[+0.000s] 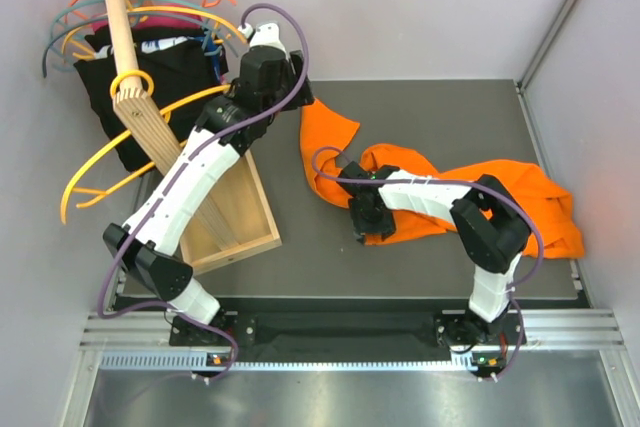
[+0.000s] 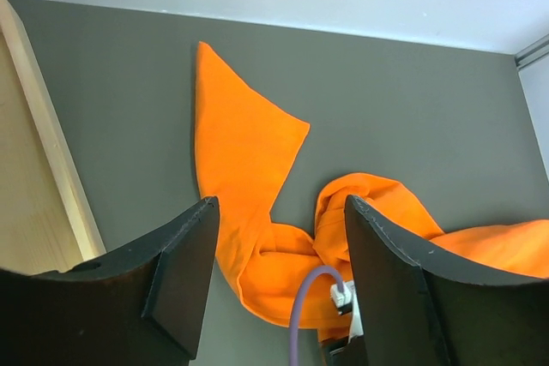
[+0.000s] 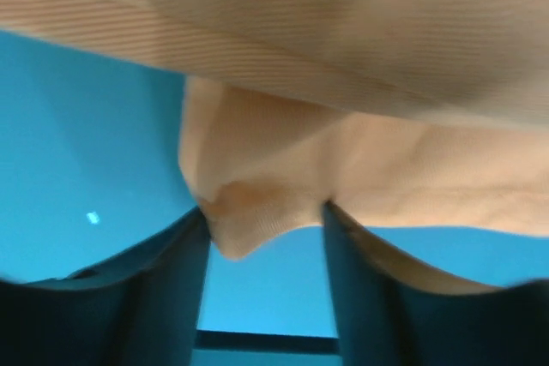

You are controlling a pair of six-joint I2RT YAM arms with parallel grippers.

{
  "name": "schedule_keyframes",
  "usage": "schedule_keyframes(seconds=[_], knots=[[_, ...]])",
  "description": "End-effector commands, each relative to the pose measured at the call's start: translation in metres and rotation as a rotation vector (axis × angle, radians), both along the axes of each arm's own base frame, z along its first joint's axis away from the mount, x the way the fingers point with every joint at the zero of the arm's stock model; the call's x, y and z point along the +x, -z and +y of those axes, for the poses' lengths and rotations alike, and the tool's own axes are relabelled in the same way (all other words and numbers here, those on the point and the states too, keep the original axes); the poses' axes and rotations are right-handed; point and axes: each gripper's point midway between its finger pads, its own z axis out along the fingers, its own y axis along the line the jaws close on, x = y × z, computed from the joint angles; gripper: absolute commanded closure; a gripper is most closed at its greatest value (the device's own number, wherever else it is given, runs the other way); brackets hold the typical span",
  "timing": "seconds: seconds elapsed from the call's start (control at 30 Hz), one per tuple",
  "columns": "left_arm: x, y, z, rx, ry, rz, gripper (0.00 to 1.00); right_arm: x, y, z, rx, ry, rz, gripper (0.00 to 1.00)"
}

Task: Place the trousers on the hanger
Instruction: Flatten out the trousers at the center of the board.

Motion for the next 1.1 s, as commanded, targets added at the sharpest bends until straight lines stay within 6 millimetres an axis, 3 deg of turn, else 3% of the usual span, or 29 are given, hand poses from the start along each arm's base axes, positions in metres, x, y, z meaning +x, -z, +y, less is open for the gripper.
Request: schedule_keyframes(seconds=[0.0,0.07,0.13,0.17,0.2,0.23,0.27,0.3,0.33,0.4,0.43,0.47,0.5,0.53,0.57,0.6,0.63,0.67,0.7,0.73,0.8,0.83,0.87,0.9,0.93,1.0,1.03,1.07], knots=[[-0.012,-0.018,0.009,-0.014,0.0,-0.037,0.35,-0.015,0.03,0.006,-0.02,0.044,0.038,0.56],[-0.015,-0.02,0.011,-0.014,-0.001,-0.043,0.36,-0.018,0.026,0.01,-0.013,0.013,0.022,0.75],[-0.017,-0.02,0.016,-0.008,-0.014,-0.048,0.36,-0.031,0.019,0.031,0.074,-0.04,0.068,0.97],[-0.018,-0.022,0.018,-0.003,-0.02,-0.051,0.36,-0.04,-0.003,0.061,0.226,-0.089,0.1,1.0],[-0.019,-0.024,0.021,-0.003,-0.029,-0.056,0.36,-0.036,-0.006,0.073,0.261,-0.107,0.072,1.0],[-0.021,-0.03,0.024,0.0,-0.037,-0.07,0.36,-0.063,-0.039,0.109,0.456,-0.189,0.156,1.0],[-0.021,-0.034,0.027,0.002,-0.046,-0.081,0.36,-0.075,-0.061,0.132,0.568,-0.213,0.205,1.0],[-0.022,-0.036,0.03,0.009,-0.057,-0.09,0.36,-0.091,-0.111,0.169,0.777,-0.315,0.26,1.0],[-0.023,-0.041,0.033,0.005,-0.069,-0.102,0.36,-0.109,-0.132,0.184,0.83,-0.372,0.279,1.0],[-0.022,-0.047,0.041,0.003,-0.11,-0.127,0.36,-0.113,-0.165,0.192,0.86,-0.408,0.25,1.0],[-0.023,-0.048,0.043,0.0,-0.117,-0.135,0.36,-0.106,-0.164,0.183,0.839,-0.369,0.247,0.82],[-0.022,-0.052,0.042,-0.012,-0.118,-0.154,0.37,-0.105,-0.145,0.166,0.799,-0.301,0.283,0.65],[-0.023,-0.053,0.041,-0.019,-0.113,-0.16,0.37,-0.106,-0.156,0.154,0.837,-0.279,0.281,0.59],[-0.022,-0.048,0.041,-0.019,-0.113,-0.156,0.37,-0.089,-0.163,0.149,0.904,-0.247,0.228,0.47],[-0.02,-0.05,0.035,-0.042,-0.093,-0.172,0.37,-0.089,-0.149,0.131,0.886,-0.174,0.245,0.36],[-0.019,-0.048,0.031,-0.05,-0.078,-0.174,0.36,-0.079,-0.165,0.116,0.91,-0.14,0.162,0.25],[-0.017,-0.037,0.026,-0.046,-0.062,-0.159,0.36,-0.058,-0.162,0.092,0.884,-0.041,0.118,0.12],[-0.015,-0.032,0.018,-0.054,-0.03,-0.15,0.35,-0.048,-0.156,0.07,0.847,0.033,0.082,0.08],[-0.012,-0.03,0.012,-0.072,-0.017,-0.152,0.33,-0.028,-0.167,0.046,0.823,0.107,-0.04,0.07],[-0.006,-0.017,0.003,-0.07,0.004,-0.128,0.32,0.003,-0.169,0.011,0.783,0.227,-0.125,0.06],[0.0,-0.001,-0.014,-0.082,0.043,-0.095,0.28,0.03,-0.173,-0.046,0.647,0.343,-0.235,0.05],[0.009,0.018,-0.027,-0.06,0.059,-0.062,0.27,0.051,-0.173,-0.086,0.587,0.46,-0.283,0.05],[0.012,0.027,-0.036,-0.038,0.075,-0.045,0.26,0.059,-0.182,-0.108,0.539,0.484,-0.32,0.06],[0.016,0.041,-0.05,0.015,0.072,-0.022,0.26,0.069,-0.176,-0.132,0.472,0.538,-0.33,0.07],[0.015,0.055,-0.054,0.06,0.067,0.018,0.26,0.079,-0.176,-0.17,0.421,0.629,-0.353,0.08],[0.018,0.076,-0.065,0.099,0.048,0.075,0.27,0.092,-0.172,-0.206,0.4,0.714,-0.356,0.12],[0.017,0.085,-0.066,0.11,0.045,0.099,0.27,0.095,-0.17,-0.236,0.388,0.797,-0.365,0.13],[0.016,0.094,-0.067,0.117,0.049,0.122,0.28,0.097,-0.168,-0.248,0.387,0.816,-0.365,0.14]])
